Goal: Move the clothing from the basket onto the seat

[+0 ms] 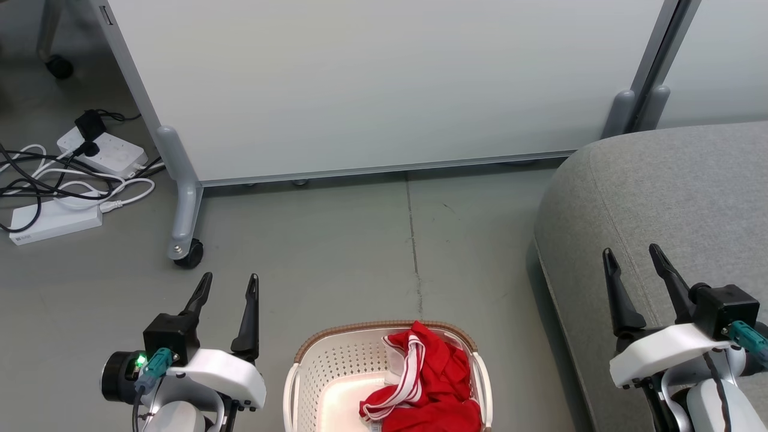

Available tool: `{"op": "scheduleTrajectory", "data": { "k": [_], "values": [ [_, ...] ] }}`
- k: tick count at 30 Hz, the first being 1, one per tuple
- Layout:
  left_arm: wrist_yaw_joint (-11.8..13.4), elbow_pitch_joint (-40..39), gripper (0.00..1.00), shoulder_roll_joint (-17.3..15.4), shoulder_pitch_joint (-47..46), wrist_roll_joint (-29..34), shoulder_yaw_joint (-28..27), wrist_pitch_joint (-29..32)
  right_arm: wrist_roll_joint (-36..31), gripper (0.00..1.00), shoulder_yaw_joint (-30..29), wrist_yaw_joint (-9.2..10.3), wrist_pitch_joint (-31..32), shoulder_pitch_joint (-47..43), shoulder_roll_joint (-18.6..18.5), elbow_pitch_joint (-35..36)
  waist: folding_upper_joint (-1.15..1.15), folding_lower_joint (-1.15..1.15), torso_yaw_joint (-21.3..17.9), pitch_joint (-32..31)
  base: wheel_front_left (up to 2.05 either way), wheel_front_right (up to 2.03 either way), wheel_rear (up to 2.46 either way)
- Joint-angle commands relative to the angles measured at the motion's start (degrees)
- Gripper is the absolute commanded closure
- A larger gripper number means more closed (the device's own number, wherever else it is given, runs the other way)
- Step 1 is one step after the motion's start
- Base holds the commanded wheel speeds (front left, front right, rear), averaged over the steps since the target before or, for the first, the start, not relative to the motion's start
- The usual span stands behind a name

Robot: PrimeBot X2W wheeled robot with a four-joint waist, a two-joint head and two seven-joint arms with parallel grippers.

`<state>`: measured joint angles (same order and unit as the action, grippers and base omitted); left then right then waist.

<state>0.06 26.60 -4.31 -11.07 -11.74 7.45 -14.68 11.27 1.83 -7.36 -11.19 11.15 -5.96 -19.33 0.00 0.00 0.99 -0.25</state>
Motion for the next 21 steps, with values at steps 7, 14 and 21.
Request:
{"op": "scheduleTrajectory", "data": {
  "k": [7, 14, 21],
  "values": [
    [0.3, 0.5, 0.00, -0.3, -0.5, 1.5, 0.1, -0.5, -1.2, 0.00, 0.0, -0.19, -0.5, -0.9, -0.2, 0.4, 0.00, 0.00, -0.1, 0.3, 0.00, 0.00, 0.00],
    [0.5, 0.7, 0.00, -0.2, -0.8, 0.6, 0.1, -0.5, 0.0, 0.00, 0.0, -0.19, -0.2, -1.0, -0.1, 0.4, 0.00, 0.00, -0.1, 0.6, 0.00, 0.00, 0.00],
    [0.6, 0.7, 0.00, -0.3, -0.9, 0.2, 0.2, -0.5, 0.4, 0.00, -0.1, -0.19, 0.0, -1.0, 0.0, 0.5, 0.00, 0.00, -0.1, 0.7, 0.00, 0.00, 0.00]
  ]
}}
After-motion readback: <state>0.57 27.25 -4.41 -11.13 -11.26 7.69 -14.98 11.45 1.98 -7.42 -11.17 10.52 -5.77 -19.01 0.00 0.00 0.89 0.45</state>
